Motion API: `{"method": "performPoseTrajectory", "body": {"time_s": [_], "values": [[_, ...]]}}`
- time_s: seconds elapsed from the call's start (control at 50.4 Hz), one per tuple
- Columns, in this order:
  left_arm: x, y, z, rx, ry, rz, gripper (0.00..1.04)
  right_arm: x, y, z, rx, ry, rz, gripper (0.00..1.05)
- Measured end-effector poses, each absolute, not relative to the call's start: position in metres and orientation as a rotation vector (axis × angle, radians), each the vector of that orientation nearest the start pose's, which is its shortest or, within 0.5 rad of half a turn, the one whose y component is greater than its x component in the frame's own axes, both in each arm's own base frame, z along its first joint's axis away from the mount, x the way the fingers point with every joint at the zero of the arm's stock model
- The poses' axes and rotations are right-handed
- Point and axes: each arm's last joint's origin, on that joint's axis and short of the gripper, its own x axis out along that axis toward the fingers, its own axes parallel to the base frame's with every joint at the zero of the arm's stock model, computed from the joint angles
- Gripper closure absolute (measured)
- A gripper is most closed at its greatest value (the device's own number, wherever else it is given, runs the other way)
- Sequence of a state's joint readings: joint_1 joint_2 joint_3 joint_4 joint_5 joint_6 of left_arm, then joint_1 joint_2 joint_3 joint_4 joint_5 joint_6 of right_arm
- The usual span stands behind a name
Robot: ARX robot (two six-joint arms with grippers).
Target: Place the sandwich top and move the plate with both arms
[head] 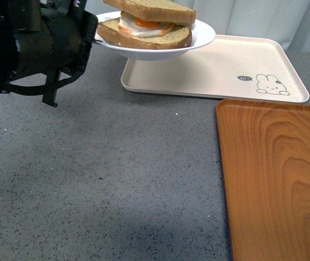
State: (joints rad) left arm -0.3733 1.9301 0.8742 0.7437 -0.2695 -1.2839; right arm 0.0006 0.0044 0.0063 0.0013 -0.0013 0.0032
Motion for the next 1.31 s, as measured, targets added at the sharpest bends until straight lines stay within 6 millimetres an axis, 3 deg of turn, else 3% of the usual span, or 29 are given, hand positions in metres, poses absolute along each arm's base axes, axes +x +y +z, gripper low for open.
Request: {"method": "performPoseTrajectory", "body": {"time_s": [0.178, 0.555, 0.872, 1.11, 1.308], "values": [[0.38, -0.143, 0.126, -1.123, 0.337, 0.114, 1.01, 0.098, 0.0, 0.165, 0.003, -0.003, 0.002, 0.09], [0.414, -0.146, 0.114, -1.053, 0.342, 0.176, 1.01, 0.098, 0.0, 0.165, 0.003, -0.003, 0.002, 0.09], [0.418, -0.154, 0.106, -1.003, 0.384, 0.187, 1.01, 0.098, 0.0, 0.165, 0.003, -0.003, 0.002, 0.09], [0.416, -0.143, 0.095, -0.906, 0.447, 0.281, 0.51, 0.098, 0.0, 0.165, 0.003, -0.003, 0.002, 0.09], [0.408, -0.128, 0.085, -0.812, 0.523, 0.346, 0.25, 0.098, 0.0, 0.165, 0.003, -0.003, 0.002, 0.09]]}}
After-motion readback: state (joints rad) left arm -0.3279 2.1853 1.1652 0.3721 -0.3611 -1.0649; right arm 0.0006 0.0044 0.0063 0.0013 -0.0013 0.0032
